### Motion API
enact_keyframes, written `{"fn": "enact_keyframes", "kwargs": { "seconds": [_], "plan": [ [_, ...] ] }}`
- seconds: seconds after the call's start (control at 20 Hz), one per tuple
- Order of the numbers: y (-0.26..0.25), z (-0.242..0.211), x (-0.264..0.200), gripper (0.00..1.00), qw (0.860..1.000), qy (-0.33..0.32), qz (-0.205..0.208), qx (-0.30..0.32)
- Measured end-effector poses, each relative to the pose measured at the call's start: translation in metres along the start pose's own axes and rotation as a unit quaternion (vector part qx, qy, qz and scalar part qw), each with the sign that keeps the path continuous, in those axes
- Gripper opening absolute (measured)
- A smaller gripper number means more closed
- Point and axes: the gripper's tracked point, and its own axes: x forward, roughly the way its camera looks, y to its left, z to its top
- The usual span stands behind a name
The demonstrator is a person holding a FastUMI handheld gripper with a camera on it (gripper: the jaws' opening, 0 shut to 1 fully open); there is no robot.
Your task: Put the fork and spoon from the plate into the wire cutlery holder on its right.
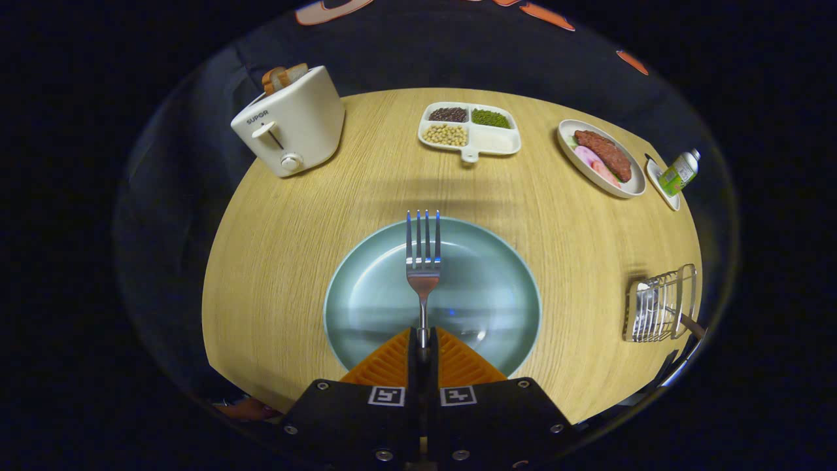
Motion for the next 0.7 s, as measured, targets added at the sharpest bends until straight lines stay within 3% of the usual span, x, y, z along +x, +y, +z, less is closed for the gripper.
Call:
{"fn": "enact_keyframes", "kwargs": {
  "seconds": [0.3,0.7],
  "plan": [
    [-0.062,0.006,-0.050,0.05,0.998,-0.053,-0.014,0.037],
    [-0.178,-0.001,-0.091,0.05,0.989,-0.094,-0.068,0.087]
  ]
}}
